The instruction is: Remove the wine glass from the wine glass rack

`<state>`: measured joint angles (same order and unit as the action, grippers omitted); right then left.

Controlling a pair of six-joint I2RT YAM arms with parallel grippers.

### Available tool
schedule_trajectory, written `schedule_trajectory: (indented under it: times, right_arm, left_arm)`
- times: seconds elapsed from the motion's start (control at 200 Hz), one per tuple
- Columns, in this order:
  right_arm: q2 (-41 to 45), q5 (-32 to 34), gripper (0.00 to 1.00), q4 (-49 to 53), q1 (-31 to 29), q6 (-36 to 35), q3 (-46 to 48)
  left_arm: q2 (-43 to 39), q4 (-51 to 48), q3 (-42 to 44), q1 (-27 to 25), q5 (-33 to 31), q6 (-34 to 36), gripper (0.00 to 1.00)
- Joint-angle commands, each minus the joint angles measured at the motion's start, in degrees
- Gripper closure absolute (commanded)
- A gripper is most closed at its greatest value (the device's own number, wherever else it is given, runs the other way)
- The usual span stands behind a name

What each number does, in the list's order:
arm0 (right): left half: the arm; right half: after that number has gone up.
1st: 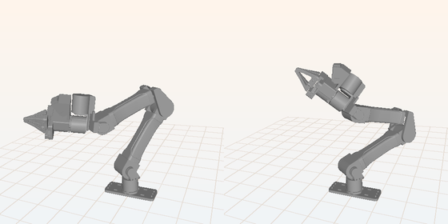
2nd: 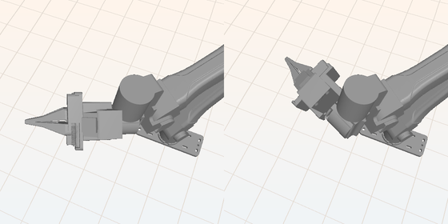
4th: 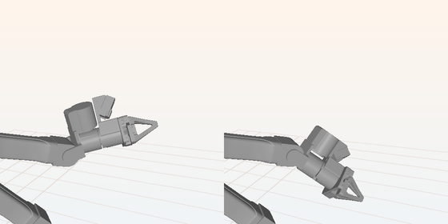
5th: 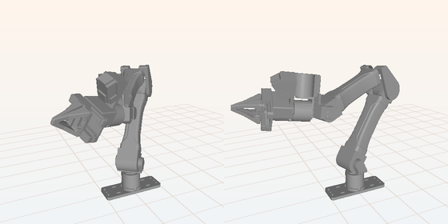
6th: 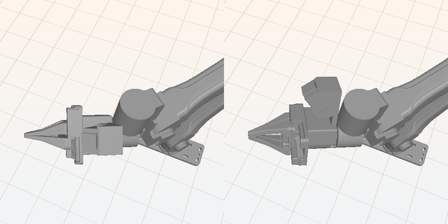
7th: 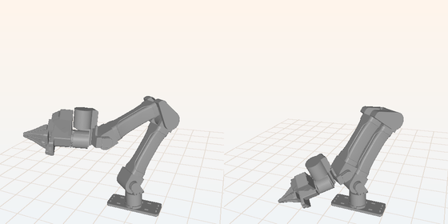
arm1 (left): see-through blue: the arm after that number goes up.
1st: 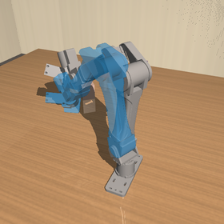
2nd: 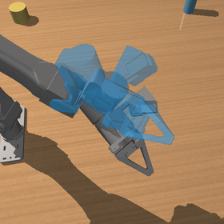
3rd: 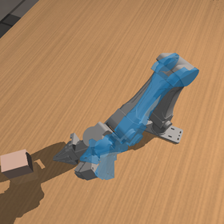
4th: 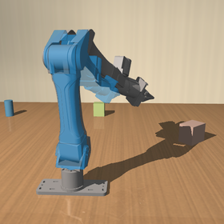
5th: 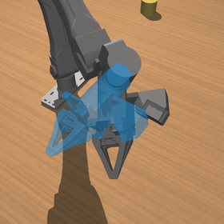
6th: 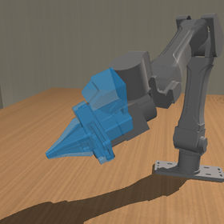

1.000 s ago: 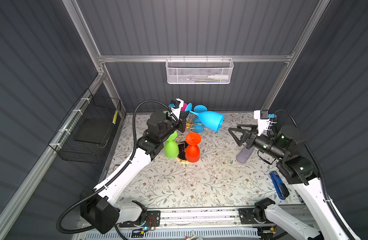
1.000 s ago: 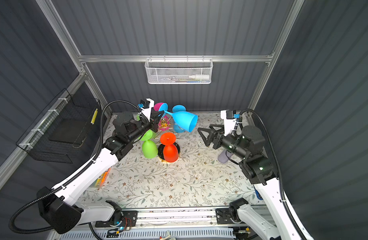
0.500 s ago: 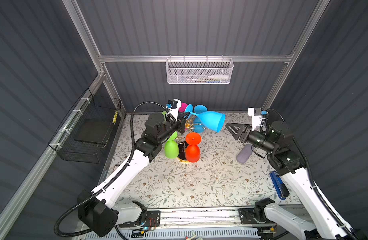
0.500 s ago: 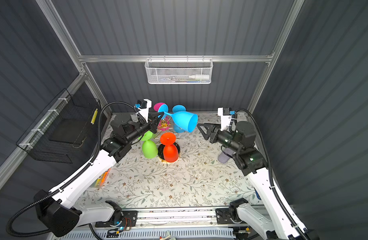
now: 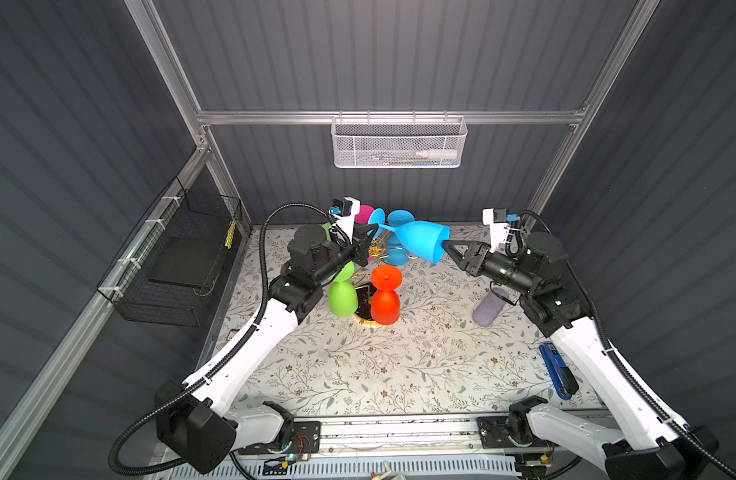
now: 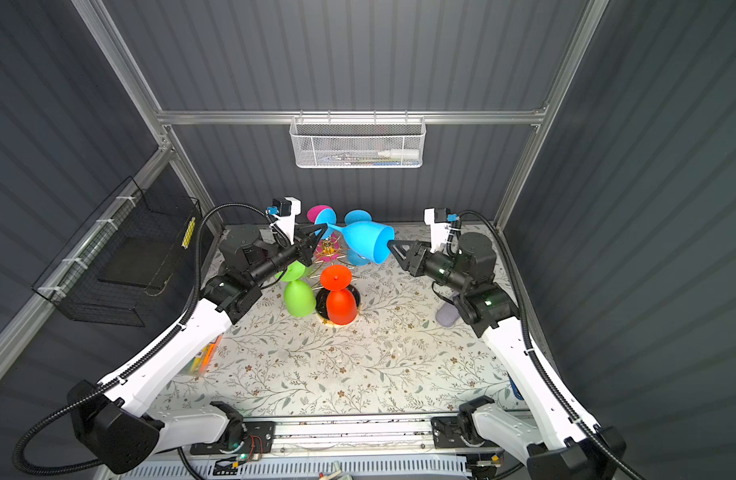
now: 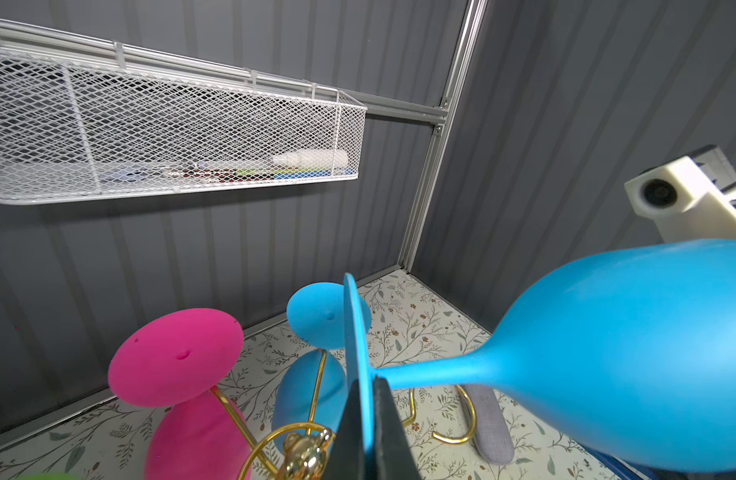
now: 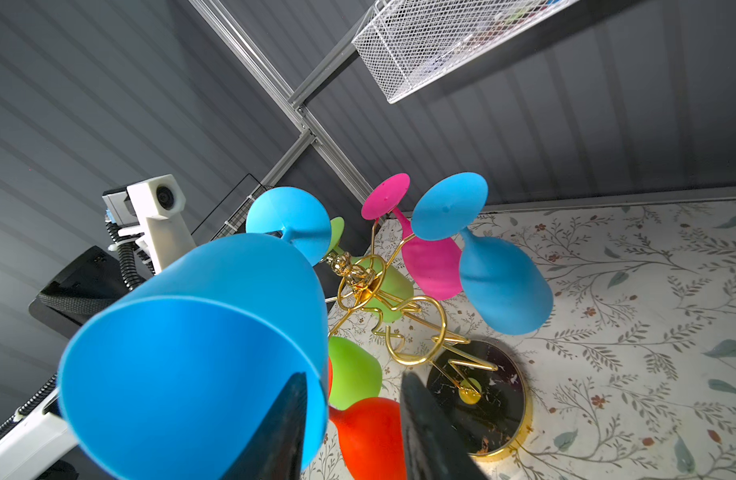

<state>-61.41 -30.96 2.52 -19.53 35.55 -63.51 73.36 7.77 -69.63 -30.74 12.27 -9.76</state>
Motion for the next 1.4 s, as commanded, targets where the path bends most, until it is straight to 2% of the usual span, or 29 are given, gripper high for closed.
schedule_trajectory:
  times: [0.0, 0.405, 0.5, 0.63, 0.74, 0.84, 0.875, 0.925, 0.95, 1.05, 1.231, 1.261, 1.391]
  right_arm:
    - [-0.44, -0.94, 0.65, -2.52, -0.81, 0.09, -2.18]
    - [-2.36, -1.91, 0.9, -2.52, -2.42, -0.03, -3.53]
    - [-2.35, -1.98, 1.0, -2.59, -2.53, 0.25, -3.62]
    - [-2.4, -2.0, 1.0, -2.71, -2.62, 0.53, -3.88]
    - [-2.39, -1.87, 1.0, -2.67, -2.62, 0.59, -4.04]
    - [-1.72, -1.22, 1.0, -2.25, -2.55, 0.17, -4.24]
    - [-1.34, -0.83, 1.0, -1.43, -2.53, -0.6, -4.7]
    - [-0.67, 0.33, 1.0, 0.91, -2.36, -2.24, -5.66]
    - [-0.29, 1.05, 1.0, 2.31, -2.18, -3.21, -6.2]
    - [2.12, 4.49, 1.0, 8.07, -1.23, -7.29, -7.9]
    - [7.72, 11.07, 1.0, 19.34, 2.27, -14.31, -9.68]
    - [8.51, 14.36, 1.0, 22.58, 2.98, -15.32, -9.81]
    - [11.14, 20.0, 1.0, 31.81, 5.9, -18.05, -9.97]
  left_arm:
    - [0.28, 1.9, 0.03, 0.55, 1.4, -1.51, 1.0]
    - [0.53, 2.07, 0.12, 1.13, 1.42, -2.06, 1.0]
    - [0.42, 2.33, 0.37, 1.32, 0.88, -2.25, 1.0]
    - [0.29, 2.47, 0.72, 1.39, 0.21, -2.28, 0.99]
    - [-0.27, 2.49, 1.07, 1.47, -1.11, -2.28, 0.86]
    - [-1.46, 3.45, 2.41, 1.47, -3.84, -2.24, 0.58]
    - [-2.12, 3.86, 3.01, 1.48, -5.2, -2.27, 0.43]
    - [-3.21, 4.31, 3.91, 1.47, -7.61, -2.45, 0.12]
    - [-3.77, 4.55, 4.43, 1.47, -8.85, -2.67, 0.05]
    - [-5.85, 4.89, 5.8, 1.54, -12.36, -1.39, 0.0]
    - [-10.48, 4.25, 8.33, 1.95, -20.69, 1.63, 0.0]
    - [-11.58, 4.48, 9.07, 2.21, -21.82, 1.96, 0.0]
    - [-15.25, 4.38, 11.21, 3.44, -24.07, 3.88, 0.0]
